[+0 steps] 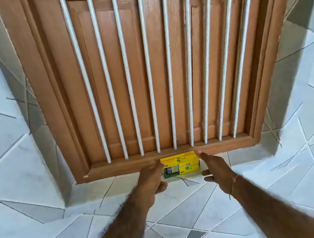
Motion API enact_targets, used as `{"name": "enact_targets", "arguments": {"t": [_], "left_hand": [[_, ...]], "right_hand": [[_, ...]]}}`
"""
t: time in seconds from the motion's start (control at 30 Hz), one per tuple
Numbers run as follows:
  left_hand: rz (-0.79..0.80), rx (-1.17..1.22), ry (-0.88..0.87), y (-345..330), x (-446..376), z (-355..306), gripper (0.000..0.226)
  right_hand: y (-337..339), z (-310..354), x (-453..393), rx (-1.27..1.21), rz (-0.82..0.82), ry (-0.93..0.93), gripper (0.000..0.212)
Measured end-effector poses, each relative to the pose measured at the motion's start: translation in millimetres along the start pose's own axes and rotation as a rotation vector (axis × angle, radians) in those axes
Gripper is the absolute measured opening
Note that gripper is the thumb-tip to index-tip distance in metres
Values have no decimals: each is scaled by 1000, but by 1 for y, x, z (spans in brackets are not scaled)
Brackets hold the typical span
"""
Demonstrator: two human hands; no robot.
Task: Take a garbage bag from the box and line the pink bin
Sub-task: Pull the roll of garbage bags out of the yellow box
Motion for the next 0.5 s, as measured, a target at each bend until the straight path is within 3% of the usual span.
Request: {"name": "enact_targets", "arguments": {"t": [0.23, 0.3, 0.4, 0.5], "left_hand": [[-67, -87, 70, -19, -25, 7, 18], [-90, -99, -17, -23, -29, 3, 16], [-332, -184, -272, -11, -19, -13, 18], [-453, 108, -375, -1, 0, -25, 22]], "right_hand": [[-10, 5, -37, 73, 38, -24, 40], [-10, 7, -40, 91, 31, -42, 43], [-7, 19, -36, 32, 5, 89, 34], [-10, 34, -23, -85, 45, 222, 17]]}}
Point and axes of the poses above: each hand's wrist, its own x-axis away from the middle knuckle, its own y-axis out of the back of the hand, z = x × y, the point moved 7 cm from there along -x, towards the middle knuckle, and after that the axes turned 1 degree about -z, right-handed, at the moved point
